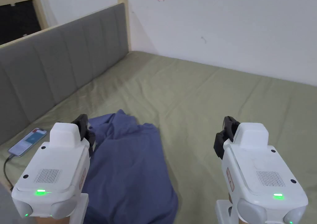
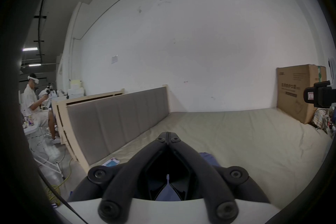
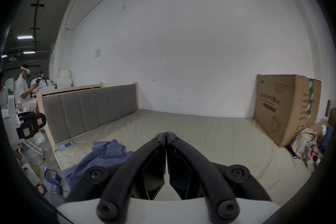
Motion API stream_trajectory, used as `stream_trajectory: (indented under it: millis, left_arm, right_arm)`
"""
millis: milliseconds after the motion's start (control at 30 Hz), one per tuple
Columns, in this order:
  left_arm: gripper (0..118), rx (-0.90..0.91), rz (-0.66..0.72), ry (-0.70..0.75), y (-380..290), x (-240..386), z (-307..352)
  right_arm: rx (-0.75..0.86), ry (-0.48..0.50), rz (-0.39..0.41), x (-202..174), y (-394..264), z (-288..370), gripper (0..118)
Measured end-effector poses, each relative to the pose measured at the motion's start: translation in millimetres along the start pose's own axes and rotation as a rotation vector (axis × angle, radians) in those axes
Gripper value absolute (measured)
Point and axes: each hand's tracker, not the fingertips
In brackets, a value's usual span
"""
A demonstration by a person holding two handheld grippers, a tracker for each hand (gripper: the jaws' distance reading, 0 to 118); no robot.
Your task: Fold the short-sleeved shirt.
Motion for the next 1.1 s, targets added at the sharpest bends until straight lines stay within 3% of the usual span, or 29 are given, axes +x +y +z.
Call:
stream_trajectory:
  millis: [233, 500, 867, 933, 1000, 1033, 1100]
  left_arm:
    - [0, -0.035, 0.021, 0.089, -9, -40, 12]
    - [0, -0.106, 0.041, 0.063, -13, -39, 0]
    - [1, -0.614, 0.129, -0.171, -62, 31, -107]
    - [33, -0.705, 0.155, -0.192, -75, 44, -130]
    - [92, -0.8, 0.136, -0.175, -92, 58, -151]
    - [108, -0.808, 0.12, -0.163, -100, 63, -158]
    - [115, -0.836, 0.082, -0.093, -119, 75, -168]
  right_arm:
    - [-0.018, 0.085, 0.006, -36, -5, -9, 0]
    - [-0.021, 0.078, 0.011, -27, -6, -6, 0]
    - [-0.06, -0.026, 0.02, 25, -16, -5, 0]
    - [-0.068, -0.046, 0.018, 35, -19, -6, 0]
    - [-0.083, -0.07, 0.014, 46, -23, -7, 0]
    - [-0.09, -0.08, 0.014, 50, -24, -8, 0]
    - [-0.101, -0.106, 0.018, 61, -29, -8, 0]
